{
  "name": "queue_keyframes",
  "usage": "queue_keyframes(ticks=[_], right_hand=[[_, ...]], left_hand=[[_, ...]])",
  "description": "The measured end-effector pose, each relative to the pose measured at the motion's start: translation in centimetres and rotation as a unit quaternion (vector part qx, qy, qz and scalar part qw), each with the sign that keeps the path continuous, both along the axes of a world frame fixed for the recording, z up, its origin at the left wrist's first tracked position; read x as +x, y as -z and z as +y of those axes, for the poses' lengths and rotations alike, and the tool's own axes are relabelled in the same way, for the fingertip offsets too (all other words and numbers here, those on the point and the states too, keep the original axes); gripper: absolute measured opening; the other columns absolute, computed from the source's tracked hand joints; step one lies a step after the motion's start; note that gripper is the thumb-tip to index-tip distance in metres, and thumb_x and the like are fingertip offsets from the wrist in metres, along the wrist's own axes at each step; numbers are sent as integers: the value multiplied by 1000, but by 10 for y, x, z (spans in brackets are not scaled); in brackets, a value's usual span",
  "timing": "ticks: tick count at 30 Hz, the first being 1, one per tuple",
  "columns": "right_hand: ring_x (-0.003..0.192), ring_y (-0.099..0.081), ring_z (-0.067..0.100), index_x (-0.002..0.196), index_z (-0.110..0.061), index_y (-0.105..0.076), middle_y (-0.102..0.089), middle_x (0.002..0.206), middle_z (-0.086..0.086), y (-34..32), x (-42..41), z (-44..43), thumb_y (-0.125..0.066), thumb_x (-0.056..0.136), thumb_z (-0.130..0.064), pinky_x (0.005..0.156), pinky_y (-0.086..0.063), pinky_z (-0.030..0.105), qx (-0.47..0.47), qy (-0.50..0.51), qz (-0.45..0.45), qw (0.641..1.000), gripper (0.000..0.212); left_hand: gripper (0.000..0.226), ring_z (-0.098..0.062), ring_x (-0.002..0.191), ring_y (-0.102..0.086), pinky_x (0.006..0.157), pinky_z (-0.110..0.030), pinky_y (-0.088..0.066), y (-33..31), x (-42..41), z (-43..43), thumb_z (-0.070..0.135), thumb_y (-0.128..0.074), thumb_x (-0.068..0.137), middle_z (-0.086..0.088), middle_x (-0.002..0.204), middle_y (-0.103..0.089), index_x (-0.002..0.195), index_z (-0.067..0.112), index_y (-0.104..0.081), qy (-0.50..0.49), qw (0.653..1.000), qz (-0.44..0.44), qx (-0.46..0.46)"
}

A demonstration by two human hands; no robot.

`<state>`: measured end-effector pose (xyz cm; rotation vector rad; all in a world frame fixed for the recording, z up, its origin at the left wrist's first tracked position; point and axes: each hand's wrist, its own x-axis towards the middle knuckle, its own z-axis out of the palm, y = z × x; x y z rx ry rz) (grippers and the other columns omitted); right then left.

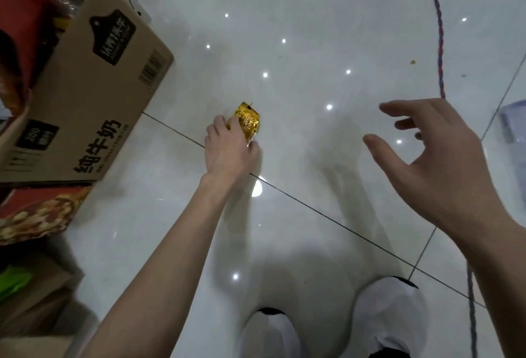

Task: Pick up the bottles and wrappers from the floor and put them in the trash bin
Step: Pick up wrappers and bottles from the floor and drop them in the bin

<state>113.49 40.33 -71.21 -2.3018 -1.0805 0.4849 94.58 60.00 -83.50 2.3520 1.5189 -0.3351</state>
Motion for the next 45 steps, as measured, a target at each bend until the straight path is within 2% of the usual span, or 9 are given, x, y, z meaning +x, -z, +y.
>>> queue_keyframes(ticks=[7, 12, 17, 19, 21, 25, 30, 36, 45], right_hand=[[102, -55, 2, 131, -27, -58, -56, 129, -8, 10, 3, 9, -66, 92, -41, 85, -38, 18, 11, 5, 11, 1000, 42], [104, -58, 7, 130, -24, -59, -58, 129, -6, 12, 8, 10, -66, 92, -40, 87, -41, 23, 28, 18, 13, 999, 42], [104, -58, 7, 132, -24, -59, -58, 128, -6, 12, 23, -3, -67, 93, -41, 90, -41, 23, 25, 55, 5, 998, 43], [104, -59, 8, 131, -26, -59, -58, 126, -7, 11, 32, -13, -66, 92, -42, 91, -45, 28, 27, 79, 2, 996, 42], [105, -59, 10, 129, -26, -59, -58, 125, -7, 10, 41, -25, -66, 92, -42, 93, -47, 32, 31, 105, -3, 994, 41], [106, -60, 11, 129, -22, -61, -60, 125, -4, 10, 62, -57, -67, 92, -40, 91, -43, 25, 34, 162, -14, 986, 41], [110, -60, 15, 129, -18, -61, -61, 124, -2, 18, 90, -103, -69, 93, -37, 94, -47, 30, 35, 237, -24, 971, 42], [106, -60, 19, 131, -23, -58, -57, 124, -1, 28, 117, -155, -65, 93, -40, 88, -53, 44, 3, 314, -19, 949, 42], [108, -56, 27, 127, -17, -62, -58, 122, 5, 71, 146, -192, -67, 90, -35, 89, -48, 40, -55, 370, -36, 927, 42]], left_hand=[[67, -38, 115, -47, 99, -43, -37, 2, 3, 1, 42, -67, 82, -17, 128, -52, 138, 12, -45, -4, 1000, -19, 15], [70, -36, 118, -49, 98, -42, -36, -9, 17, -5, 52, -65, 83, -11, 129, -57, 140, 17, -45, 18, 999, -23, 26], [67, -31, 113, -56, 93, -43, -46, -37, 53, -19, 49, -69, 84, -6, 129, -51, 140, 20, -44, 17, 989, -144, -29], [67, -29, 112, -57, 91, -42, -49, -50, 74, -27, 50, -69, 84, -4, 130, -48, 140, 22, -43, 37, 983, -177, -39], [68, -26, 111, -57, 88, -37, -48, -62, 97, -36, 51, -69, 85, -1, 131, -47, 140, 24, -41, 65, 977, -199, -45], [69, -21, 111, -57, 87, -34, -46, -80, 149, -61, 53, -69, 84, 3, 131, -46, 140, 27, -41, 116, 963, -237, -57], [70, -19, 114, -56, 90, -35, -48, -94, 209, -101, 50, -71, 85, 2, 134, -45, 143, 26, -39, 183, 942, -269, -77], [74, -17, 114, -54, 87, -32, -46, -88, 262, -150, 49, -72, 85, 0, 138, -43, 145, 24, -37, 257, 923, -269, -101], [70, -15, 110, -54, 86, -31, -44, -67, 301, -188, 47, -71, 85, 0, 136, -45, 143, 25, -39, 281, 918, -246, -129]])
